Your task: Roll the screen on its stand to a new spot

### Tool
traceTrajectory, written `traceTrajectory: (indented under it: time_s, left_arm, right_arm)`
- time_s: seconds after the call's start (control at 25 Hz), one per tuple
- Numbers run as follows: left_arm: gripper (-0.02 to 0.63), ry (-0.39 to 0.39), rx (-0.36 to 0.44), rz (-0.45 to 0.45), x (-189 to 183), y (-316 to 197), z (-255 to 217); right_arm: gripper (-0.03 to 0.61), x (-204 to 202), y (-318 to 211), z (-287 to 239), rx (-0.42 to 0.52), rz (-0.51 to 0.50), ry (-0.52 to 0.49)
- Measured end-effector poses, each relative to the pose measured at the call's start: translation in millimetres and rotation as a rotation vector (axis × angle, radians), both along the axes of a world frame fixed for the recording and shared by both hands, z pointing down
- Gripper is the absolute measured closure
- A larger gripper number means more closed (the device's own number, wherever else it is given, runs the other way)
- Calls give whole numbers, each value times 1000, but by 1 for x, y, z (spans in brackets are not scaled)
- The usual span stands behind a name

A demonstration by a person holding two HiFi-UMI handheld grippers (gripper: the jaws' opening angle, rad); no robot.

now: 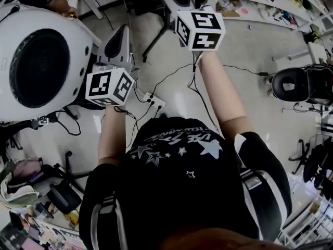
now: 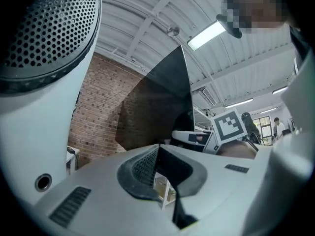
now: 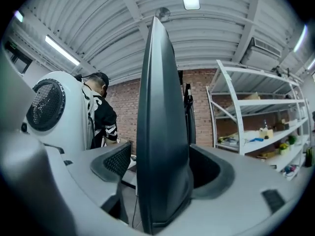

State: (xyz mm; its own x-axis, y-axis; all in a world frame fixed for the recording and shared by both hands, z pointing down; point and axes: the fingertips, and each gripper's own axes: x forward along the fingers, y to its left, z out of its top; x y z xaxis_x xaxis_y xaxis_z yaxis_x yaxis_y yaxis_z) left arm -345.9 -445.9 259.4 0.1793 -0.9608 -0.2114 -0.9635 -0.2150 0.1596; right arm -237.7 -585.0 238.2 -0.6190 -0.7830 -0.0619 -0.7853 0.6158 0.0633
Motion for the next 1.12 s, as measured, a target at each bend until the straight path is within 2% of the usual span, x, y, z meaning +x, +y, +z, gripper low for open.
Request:
traceTrajectory:
  time_s: [0.16, 0.32, 0.4, 0.72, 1.12]
  left_arm:
    - [602, -6, -3, 38, 0, -4, 5]
    - [602, -15, -20, 67, 7, -6, 12]
    - [602, -23, -21, 76, 12, -6, 12]
    - [601, -19, -26, 94, 16, -6, 15]
    - [601, -10, -20, 74, 21, 1, 11]
  right_arm:
    - [213, 1, -11, -4, 30, 58, -5]
    - [222, 2, -22, 7, 4, 101, 27]
    - [291, 5, -24, 8, -1, 116, 17]
    - [354, 13, -25, 6, -5, 208, -27]
    - [364, 20, -25, 9, -2, 209, -28]
